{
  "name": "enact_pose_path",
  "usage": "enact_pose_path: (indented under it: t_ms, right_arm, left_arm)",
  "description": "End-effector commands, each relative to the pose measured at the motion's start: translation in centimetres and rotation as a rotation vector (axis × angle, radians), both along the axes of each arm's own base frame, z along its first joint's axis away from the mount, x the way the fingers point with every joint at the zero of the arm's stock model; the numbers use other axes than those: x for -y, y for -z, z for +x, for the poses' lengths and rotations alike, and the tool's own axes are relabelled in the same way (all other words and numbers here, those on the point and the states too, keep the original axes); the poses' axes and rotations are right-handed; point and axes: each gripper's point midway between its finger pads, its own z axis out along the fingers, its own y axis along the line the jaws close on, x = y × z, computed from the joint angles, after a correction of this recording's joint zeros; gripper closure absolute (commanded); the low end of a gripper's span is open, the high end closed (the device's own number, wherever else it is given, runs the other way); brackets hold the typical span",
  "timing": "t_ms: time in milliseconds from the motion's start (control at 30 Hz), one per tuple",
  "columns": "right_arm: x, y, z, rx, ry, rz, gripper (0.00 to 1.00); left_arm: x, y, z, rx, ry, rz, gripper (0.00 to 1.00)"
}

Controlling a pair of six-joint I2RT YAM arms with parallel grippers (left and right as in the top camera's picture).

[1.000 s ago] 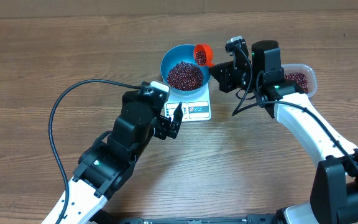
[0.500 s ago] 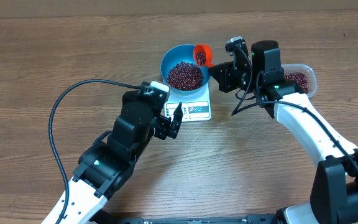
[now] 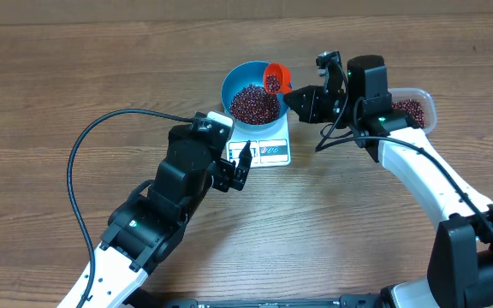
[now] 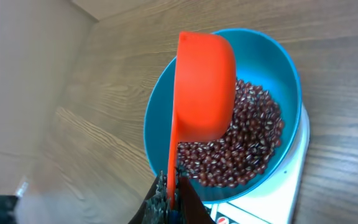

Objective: Scoop item into bowl and weigh 150g on scale
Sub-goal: 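Move the scoop right back to the bean tub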

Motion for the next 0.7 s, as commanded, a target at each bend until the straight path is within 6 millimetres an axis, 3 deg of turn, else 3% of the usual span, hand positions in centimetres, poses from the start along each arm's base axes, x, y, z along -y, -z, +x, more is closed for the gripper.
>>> enact_pose_path:
  t_ms: [0,333,667]
  right_arm:
    - [1.6,-3.5,0.8,0.009,0.048,0.093,0.96]
    - [7.8,-6.9,0.7,-0.008,0.077,0.260,0.96]
    - [14.0,-9.5,0.1,0.034,0.192,0.284,0.96]
  left_arm:
    - [-0.1,-0.9,-0.2,0.031,0.014,0.006,0.01]
    - [-0.1,-0.9,-0.2,0.031,0.014,0.006,0.01]
    - [-0.1,-0.9,-0.2,0.031,0.014,0.006,0.00]
